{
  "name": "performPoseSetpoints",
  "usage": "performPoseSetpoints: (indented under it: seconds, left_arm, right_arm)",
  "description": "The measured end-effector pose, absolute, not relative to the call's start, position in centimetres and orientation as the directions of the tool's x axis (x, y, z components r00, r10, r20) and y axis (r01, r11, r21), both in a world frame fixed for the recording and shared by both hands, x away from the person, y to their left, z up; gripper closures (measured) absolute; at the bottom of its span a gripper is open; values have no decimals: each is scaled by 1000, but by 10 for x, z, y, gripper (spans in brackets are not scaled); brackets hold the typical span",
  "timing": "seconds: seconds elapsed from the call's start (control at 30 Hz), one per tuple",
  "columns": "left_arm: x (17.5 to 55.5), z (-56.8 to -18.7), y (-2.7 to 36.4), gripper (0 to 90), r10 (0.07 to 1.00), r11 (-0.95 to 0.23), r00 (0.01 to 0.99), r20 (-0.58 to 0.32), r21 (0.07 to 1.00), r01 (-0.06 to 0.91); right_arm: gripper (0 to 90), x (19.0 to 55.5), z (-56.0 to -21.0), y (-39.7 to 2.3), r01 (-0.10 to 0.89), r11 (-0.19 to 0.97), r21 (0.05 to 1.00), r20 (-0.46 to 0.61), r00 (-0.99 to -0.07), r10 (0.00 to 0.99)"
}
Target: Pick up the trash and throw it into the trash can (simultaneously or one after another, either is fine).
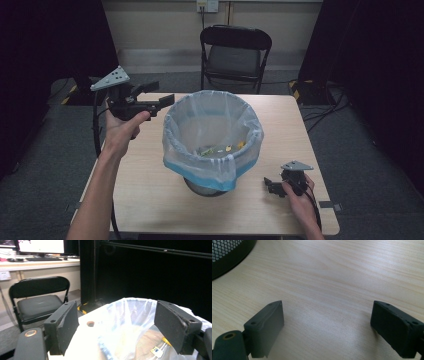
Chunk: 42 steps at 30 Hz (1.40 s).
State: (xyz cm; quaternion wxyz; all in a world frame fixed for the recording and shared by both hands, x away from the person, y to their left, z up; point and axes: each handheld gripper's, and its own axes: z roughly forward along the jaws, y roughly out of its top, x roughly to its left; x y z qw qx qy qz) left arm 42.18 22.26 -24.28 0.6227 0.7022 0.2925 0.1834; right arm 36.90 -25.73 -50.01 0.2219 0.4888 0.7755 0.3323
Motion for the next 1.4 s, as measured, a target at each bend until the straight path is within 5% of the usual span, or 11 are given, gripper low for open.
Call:
performPoseSetpoints:
  seconds: [1.4]
  left_arm:
    - [416, -306, 287, 206, 808, -114, 584, -82, 950, 290]
  right_arm:
    - [107, 369, -500, -257, 611, 301, 732, -19, -424, 906]
